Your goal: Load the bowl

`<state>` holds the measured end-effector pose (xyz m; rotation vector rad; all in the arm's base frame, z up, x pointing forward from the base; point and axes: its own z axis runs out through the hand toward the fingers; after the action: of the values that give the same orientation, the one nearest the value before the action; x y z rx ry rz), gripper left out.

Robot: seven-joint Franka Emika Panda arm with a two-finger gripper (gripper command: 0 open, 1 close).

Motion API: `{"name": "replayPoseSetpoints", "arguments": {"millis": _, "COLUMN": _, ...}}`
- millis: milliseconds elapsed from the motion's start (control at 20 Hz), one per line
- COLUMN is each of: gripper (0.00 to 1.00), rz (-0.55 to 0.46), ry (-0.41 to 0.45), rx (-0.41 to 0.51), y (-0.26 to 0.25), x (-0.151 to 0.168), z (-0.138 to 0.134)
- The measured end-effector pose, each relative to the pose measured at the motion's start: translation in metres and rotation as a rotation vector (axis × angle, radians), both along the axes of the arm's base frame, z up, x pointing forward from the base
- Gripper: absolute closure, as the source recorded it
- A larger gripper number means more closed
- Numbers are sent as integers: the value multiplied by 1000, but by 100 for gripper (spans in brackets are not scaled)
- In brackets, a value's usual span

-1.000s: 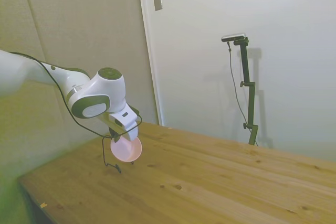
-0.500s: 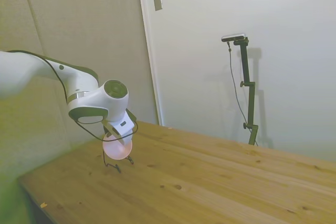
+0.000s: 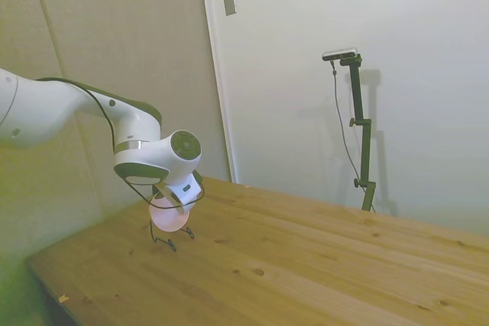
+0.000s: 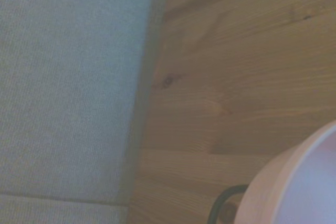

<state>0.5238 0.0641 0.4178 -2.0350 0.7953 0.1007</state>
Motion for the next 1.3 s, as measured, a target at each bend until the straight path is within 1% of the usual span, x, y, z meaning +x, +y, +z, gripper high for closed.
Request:
{"name": "replayPoseSetpoints", "arguments": {"millis": 650, "gripper": 100, "rz": 0, "ry": -37, "rx": 80, "y": 7, "x": 4, "z": -8}}
{"name": "replayPoseSetpoints", "arguments": {"millis": 1000, "gripper": 100, "rz": -6, "ry": -41, "rx": 106, "y": 8, "x": 3, "z": -24}}
{"name": "replayPoseSetpoints", "arguments": {"millis": 1300, "gripper": 100, "rz": -17, "ry": -44, "rx": 121, "y": 8, "x": 2, "z": -31}}
